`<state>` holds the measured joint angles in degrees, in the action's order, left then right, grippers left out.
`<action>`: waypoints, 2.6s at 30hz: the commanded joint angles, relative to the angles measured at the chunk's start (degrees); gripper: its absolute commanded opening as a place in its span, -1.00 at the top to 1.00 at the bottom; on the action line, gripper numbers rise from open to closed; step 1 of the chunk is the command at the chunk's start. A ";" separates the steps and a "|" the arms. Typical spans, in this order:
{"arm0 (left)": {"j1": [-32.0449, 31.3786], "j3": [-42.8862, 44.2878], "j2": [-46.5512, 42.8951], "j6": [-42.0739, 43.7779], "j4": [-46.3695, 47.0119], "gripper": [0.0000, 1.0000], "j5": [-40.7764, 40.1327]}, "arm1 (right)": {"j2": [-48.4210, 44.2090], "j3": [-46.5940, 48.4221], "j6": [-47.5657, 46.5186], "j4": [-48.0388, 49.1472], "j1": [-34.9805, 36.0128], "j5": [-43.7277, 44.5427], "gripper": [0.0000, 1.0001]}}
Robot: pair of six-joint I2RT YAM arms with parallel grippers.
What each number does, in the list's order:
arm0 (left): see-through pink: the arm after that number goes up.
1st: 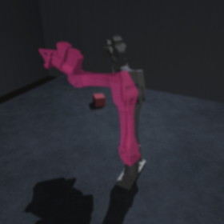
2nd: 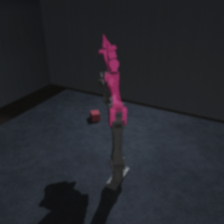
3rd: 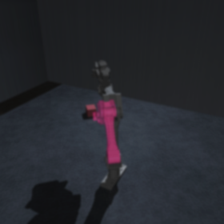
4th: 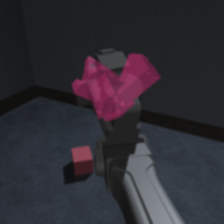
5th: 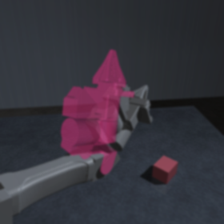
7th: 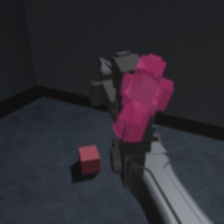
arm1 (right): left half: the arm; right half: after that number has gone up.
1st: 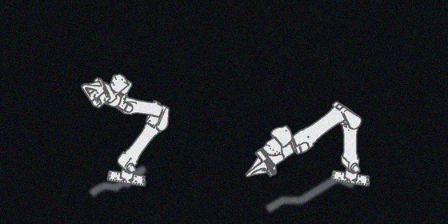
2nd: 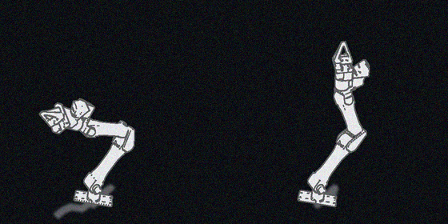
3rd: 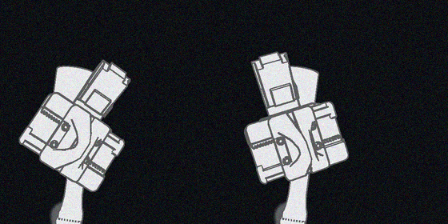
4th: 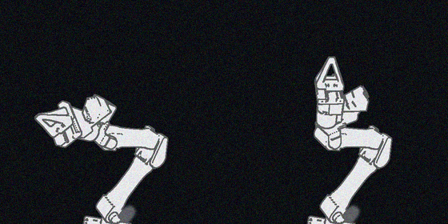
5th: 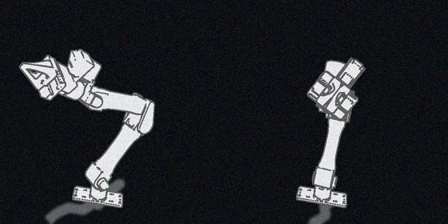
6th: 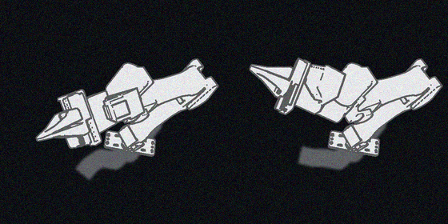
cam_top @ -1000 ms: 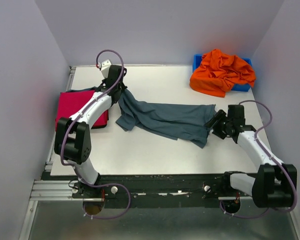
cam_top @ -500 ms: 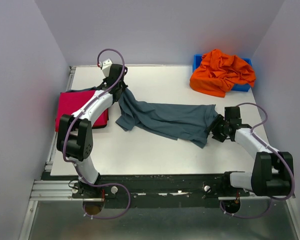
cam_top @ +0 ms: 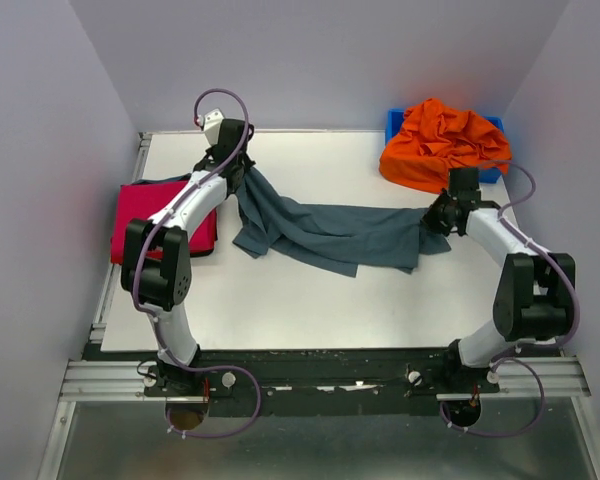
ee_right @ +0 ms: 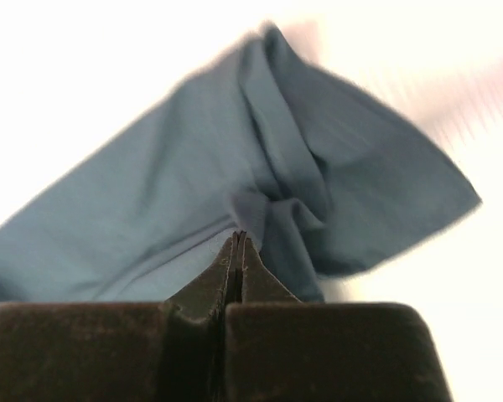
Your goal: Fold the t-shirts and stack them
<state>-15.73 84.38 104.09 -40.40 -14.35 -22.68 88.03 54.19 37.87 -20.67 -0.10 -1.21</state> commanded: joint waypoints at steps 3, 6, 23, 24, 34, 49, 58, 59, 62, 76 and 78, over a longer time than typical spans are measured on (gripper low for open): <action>1.05 6.40 6.11 -0.82 -0.42 1.00 0.53 | 8.37 14.51 0.89 -4.46 -0.52 2.97 0.95; 1.40 10.26 9.54 -0.99 -1.29 1.00 0.88 | 10.93 17.26 0.28 -7.10 -0.60 -0.09 0.47; 1.58 6.16 -1.78 0.94 -2.62 -0.53 9.49 | -9.55 -12.01 1.94 2.38 -0.52 -6.61 -0.10; 1.58 4.93 -3.27 0.50 -2.09 -0.53 10.19 | -8.41 -11.75 1.95 2.65 -0.52 -7.39 -0.10; 0.08 -13.43 -18.91 -3.62 1.60 -0.49 10.99 | -2.60 -9.46 4.58 5.64 -0.52 -4.86 0.15; -2.03 -28.03 -29.38 -3.02 1.43 -0.47 5.72 | -10.94 -12.27 2.65 3.18 -0.52 -4.24 0.88; -2.03 -36.91 -33.43 -3.98 1.08 -0.42 4.75 | -18.32 -11.74 0.89 -2.54 -0.78 3.23 0.99; -1.94 -37.53 -33.78 -3.98 0.90 -0.41 4.22 | -18.94 -12.44 1.24 -1.58 -0.87 3.06 0.99; -2.03 -38.24 -33.08 -3.11 0.73 -0.32 3.17 | -20.26 -16.21 2.65 2.99 -0.87 1.57 0.99; -10.53 -33.24 -22.01 -0.12 0.82 -0.29 4.76 | -20.62 -21.50 2.74 10.73 -0.87 -2.39 0.99; -13.18 -32.44 -21.13 0.94 0.03 -0.29 2.13 | -20.44 -21.85 2.74 11.35 -0.87 -2.83 0.99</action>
<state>-23.46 48.49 81.67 -41.98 -13.21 -16.73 68.07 33.52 40.49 -12.47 -0.51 -2.87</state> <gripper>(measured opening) 0.644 0.015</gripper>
